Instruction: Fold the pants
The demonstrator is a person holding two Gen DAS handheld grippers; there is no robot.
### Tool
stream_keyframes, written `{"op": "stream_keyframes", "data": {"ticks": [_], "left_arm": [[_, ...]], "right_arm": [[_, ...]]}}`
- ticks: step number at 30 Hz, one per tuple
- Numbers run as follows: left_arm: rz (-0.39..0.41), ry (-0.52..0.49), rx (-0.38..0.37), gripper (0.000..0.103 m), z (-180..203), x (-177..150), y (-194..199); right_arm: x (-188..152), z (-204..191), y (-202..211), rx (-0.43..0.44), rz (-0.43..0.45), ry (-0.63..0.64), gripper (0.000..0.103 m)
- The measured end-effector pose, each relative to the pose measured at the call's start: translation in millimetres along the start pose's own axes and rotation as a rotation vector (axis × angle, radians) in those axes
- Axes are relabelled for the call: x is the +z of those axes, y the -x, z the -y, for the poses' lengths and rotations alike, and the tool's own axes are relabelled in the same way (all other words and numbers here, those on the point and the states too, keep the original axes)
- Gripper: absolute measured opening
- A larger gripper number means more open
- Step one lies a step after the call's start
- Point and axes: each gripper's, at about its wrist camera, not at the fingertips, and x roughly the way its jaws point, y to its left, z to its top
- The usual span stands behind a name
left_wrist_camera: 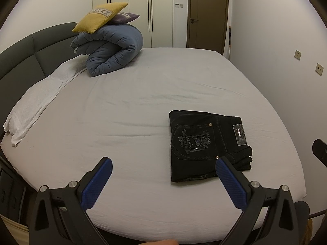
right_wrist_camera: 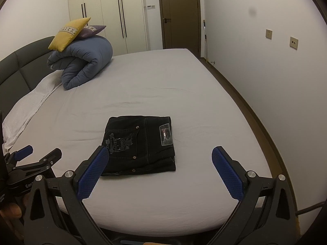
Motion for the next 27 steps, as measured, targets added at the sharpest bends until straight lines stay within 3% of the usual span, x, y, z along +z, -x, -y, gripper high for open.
{"op": "stream_keyframes", "data": {"ticks": [27], "left_arm": [[-0.002, -0.003, 0.003, 0.103, -1.2, -0.5, 0.1]], "right_arm": [[-8.6, -9.4, -8.4, 0.008, -0.009, 0.002, 0.103]]}}
